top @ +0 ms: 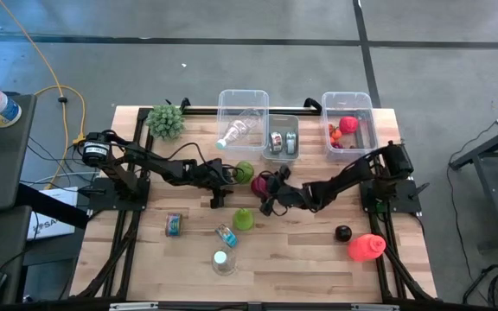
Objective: Pick & Place Food Item
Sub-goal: Put the pomegranate in to the right transparent bin
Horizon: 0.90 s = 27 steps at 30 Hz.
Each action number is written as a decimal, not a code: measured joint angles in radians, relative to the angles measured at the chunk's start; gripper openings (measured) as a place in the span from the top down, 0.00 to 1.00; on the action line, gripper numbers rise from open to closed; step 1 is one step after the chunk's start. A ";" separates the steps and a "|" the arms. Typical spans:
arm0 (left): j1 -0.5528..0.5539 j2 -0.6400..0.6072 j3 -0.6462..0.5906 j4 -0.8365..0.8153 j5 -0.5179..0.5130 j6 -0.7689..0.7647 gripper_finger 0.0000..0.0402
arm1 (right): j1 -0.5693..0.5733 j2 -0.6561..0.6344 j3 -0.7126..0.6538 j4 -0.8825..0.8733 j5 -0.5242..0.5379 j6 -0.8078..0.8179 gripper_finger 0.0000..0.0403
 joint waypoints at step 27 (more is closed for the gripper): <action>-0.031 -0.250 -0.002 -0.116 0.000 0.040 0.53 | 0.212 -0.605 0.162 -1.064 0.548 0.217 0.38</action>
